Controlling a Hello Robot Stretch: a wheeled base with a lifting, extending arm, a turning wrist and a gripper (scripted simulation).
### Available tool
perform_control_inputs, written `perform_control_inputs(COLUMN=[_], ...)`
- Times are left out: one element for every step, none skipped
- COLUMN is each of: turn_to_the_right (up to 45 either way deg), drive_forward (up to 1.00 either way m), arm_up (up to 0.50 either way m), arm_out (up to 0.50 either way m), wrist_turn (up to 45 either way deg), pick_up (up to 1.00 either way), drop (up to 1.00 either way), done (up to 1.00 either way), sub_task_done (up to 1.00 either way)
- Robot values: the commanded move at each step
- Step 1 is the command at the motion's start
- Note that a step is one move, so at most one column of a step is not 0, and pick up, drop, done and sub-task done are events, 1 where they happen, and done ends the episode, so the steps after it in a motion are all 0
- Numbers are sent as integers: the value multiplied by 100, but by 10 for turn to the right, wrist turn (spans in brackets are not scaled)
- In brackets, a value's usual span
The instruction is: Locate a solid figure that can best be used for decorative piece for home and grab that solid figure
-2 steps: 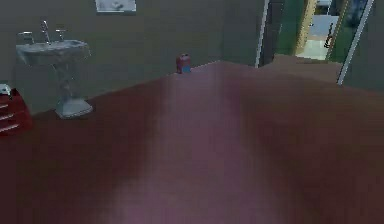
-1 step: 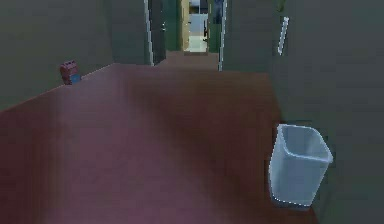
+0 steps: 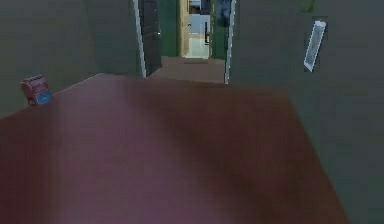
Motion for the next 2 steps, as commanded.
perform_control_inputs(turn_to_the_right=[0, 0], drive_forward=[100, 100], arm_up=[0, 0], arm_out=[0, 0], wrist_turn=[0, 0], pick_up=[0, 0], drop=[0, 0], done=[0, 0], sub_task_done=[0, 0])
